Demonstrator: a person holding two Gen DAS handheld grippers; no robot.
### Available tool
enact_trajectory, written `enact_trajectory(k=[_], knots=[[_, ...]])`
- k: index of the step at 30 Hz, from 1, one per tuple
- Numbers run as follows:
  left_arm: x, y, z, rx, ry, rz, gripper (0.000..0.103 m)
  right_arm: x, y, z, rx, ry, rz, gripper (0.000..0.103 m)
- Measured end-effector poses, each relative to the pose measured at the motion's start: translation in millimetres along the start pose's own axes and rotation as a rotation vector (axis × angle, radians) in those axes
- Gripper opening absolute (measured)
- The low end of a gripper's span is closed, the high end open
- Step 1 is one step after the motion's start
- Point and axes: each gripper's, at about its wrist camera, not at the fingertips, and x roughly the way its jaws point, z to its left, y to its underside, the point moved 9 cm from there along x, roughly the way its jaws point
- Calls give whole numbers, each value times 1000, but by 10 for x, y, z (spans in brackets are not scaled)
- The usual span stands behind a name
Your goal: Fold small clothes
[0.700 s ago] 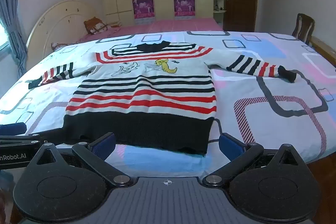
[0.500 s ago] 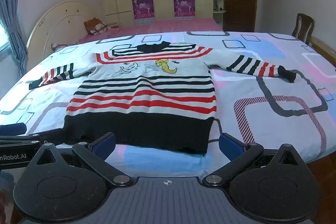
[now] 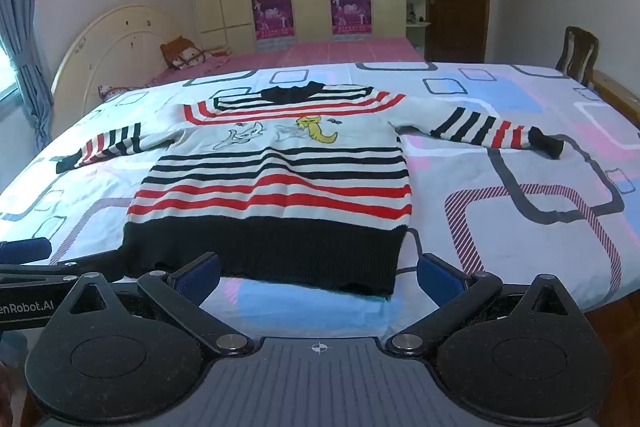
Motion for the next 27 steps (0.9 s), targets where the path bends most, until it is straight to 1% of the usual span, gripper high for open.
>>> enact_trajectory(k=[27], knots=[[8,2,17,9,-5,2,103,2,-15,-4,15,7,-5,103]])
